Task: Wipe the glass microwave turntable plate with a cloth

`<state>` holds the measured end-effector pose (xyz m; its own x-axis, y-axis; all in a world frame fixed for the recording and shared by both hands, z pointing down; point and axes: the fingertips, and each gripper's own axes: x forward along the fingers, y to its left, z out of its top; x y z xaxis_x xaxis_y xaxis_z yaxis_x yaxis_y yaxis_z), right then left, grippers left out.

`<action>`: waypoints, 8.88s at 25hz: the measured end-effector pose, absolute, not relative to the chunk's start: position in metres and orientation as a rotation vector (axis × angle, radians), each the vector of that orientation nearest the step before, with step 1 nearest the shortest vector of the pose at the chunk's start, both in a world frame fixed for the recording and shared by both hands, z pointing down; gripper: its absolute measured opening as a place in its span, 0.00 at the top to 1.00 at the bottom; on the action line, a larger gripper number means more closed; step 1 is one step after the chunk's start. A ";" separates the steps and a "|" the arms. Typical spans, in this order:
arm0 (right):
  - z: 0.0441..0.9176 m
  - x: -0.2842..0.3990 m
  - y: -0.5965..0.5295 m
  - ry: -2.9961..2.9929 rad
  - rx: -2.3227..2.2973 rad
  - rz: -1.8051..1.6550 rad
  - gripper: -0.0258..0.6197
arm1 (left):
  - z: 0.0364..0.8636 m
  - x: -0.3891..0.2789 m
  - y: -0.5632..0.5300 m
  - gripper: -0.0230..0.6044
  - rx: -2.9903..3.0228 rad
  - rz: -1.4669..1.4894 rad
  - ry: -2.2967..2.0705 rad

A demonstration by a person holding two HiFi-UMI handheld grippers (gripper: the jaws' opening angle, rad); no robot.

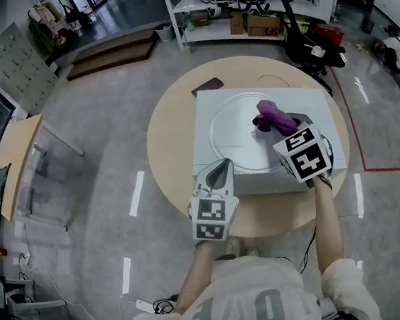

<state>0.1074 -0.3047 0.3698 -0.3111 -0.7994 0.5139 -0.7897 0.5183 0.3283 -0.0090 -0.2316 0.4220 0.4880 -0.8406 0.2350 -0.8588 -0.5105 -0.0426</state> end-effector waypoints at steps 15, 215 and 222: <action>0.401 0.118 -0.364 -1.990 1.216 -0.032 0.89 | 0.424 -0.005 -0.233 0.96 2.645 0.342 -1.521; 0.410 0.082 0.002 -2.298 1.560 0.159 0.89 | 0.395 -0.077 -0.044 0.96 2.688 -0.006 -1.450; 0.400 0.026 0.079 -2.304 1.568 0.129 0.89 | 0.386 -0.147 0.017 0.96 2.672 -0.016 -1.527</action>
<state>0.0259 0.0792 0.4001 -0.3265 -0.8840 0.3345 -0.9158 0.3835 0.1197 -0.1473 0.0174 0.3864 0.5081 -0.8610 0.0228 -0.8603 -0.5061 0.0610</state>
